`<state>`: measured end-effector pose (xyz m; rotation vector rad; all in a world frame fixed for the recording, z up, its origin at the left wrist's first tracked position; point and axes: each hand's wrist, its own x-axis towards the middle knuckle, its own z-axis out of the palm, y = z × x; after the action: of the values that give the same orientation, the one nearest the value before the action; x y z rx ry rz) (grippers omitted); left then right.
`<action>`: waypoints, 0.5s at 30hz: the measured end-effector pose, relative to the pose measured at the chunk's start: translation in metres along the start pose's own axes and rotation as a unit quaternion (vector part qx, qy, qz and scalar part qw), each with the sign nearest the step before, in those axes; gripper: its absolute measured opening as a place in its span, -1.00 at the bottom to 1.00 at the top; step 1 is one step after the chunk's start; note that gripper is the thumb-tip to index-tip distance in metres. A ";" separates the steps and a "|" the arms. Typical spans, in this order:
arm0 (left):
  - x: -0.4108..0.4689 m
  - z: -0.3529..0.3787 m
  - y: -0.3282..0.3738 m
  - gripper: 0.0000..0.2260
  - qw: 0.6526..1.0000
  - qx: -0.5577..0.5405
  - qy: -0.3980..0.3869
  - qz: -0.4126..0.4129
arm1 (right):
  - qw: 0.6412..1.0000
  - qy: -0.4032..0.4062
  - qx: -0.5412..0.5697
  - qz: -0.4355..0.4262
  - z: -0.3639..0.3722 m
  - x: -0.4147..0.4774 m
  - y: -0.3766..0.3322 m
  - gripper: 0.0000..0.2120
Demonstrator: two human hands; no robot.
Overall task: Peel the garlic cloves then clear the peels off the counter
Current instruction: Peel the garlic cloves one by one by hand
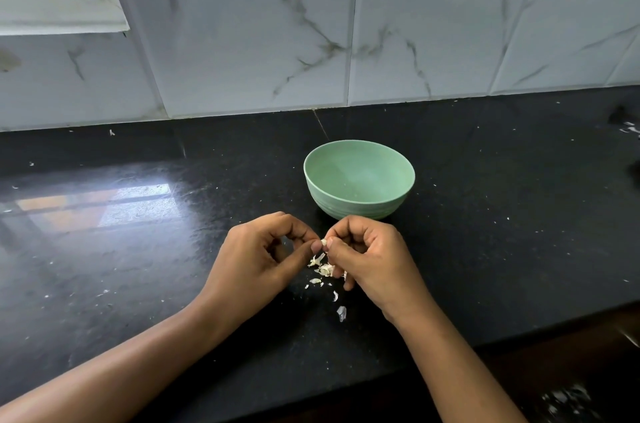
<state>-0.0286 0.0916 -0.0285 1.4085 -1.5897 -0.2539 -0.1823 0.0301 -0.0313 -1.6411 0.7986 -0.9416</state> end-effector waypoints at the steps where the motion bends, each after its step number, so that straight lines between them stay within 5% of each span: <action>1: -0.001 0.000 0.000 -0.87 1.000 0.000 0.001 0.003 | 1.000 -0.002 -0.001 0.003 0.000 -0.001 0.000 -0.93; 15: -0.001 -0.003 -0.003 -0.90 0.992 0.078 0.027 0.098 | 1.000 -0.002 0.018 0.008 -0.001 -0.001 0.000 -0.82</action>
<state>-0.0242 0.0924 -0.0294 1.3530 -1.7182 0.0255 -0.1836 0.0306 -0.0314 -1.6020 0.7868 -0.9361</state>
